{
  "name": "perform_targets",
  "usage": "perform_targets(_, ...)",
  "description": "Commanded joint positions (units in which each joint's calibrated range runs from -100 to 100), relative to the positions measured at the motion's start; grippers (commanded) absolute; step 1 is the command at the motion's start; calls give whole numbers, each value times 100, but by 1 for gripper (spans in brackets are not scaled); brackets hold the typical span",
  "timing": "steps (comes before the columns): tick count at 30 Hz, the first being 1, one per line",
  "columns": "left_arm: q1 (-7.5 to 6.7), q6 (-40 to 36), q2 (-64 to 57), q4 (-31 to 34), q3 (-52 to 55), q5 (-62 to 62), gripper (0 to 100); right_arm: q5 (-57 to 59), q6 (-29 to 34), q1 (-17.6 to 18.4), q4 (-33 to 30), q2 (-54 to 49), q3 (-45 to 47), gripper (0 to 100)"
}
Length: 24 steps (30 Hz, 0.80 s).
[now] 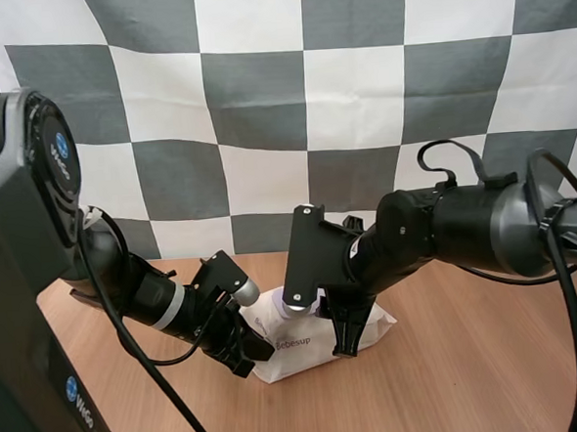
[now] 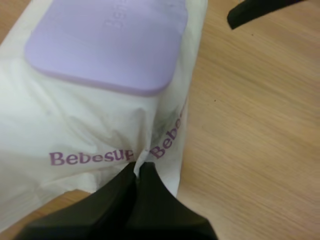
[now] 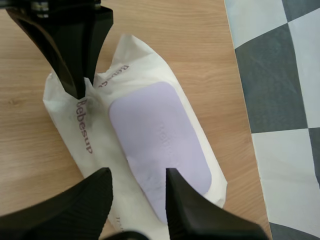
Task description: Open the wet wipes lid
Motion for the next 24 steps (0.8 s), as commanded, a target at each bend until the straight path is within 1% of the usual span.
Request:
perform_targets(1,1,-205,5,-10,8,64,0,-86,6,1,4,86,-9,60)
perform_targets(7,1,-218,-20,30,8,-19,0,-582,6,1,-123,402,-9,60)
perform_targets(9,1,-218,-95,30,8,-68,0,-596,6,1,-276,453,-9,60)
perform_targets(12,1,-218,-302,30,8,-108,0,-596,37,1,-578,495,-9,57)
perform_targets(19,1,-218,-765,30,8,-227,0,-774,37,1,-660,495,-9,57)
perform_targets(24,1,-291,-782,52,8,-125,0,-1001,37,1,-510,495,-9,55)
